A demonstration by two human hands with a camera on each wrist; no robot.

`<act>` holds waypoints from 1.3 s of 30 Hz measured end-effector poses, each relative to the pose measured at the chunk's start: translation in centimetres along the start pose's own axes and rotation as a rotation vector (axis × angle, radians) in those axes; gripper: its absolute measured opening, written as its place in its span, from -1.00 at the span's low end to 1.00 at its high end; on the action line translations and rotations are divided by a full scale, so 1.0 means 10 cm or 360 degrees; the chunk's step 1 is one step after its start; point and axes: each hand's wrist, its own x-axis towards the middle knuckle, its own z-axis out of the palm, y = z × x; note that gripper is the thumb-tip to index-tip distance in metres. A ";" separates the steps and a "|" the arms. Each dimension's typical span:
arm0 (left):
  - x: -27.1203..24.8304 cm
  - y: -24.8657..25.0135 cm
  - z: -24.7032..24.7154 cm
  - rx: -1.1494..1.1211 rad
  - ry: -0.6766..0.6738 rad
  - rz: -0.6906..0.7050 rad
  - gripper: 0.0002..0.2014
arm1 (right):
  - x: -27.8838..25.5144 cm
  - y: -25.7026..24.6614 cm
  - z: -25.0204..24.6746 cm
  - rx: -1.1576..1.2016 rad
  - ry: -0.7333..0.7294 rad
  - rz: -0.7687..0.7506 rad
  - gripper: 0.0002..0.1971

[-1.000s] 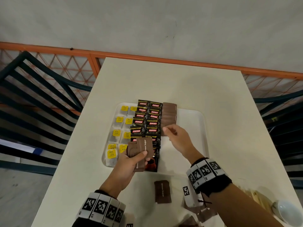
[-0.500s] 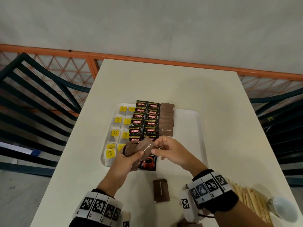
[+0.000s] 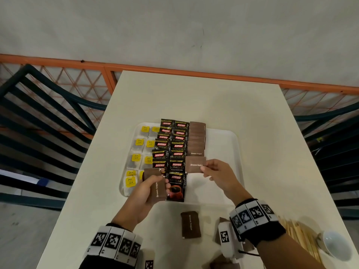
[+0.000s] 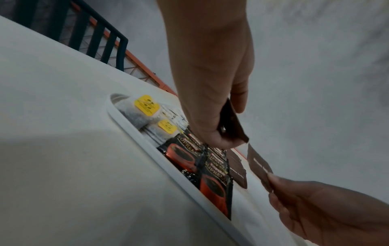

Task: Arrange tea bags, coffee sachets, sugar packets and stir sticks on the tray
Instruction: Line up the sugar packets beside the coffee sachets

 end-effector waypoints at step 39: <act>0.03 -0.07 -0.03 0.0149 0.0132 0.0330 -0.70 | -0.40 -0.12 0.52 0.0093 -0.0604 0.0030 -0.86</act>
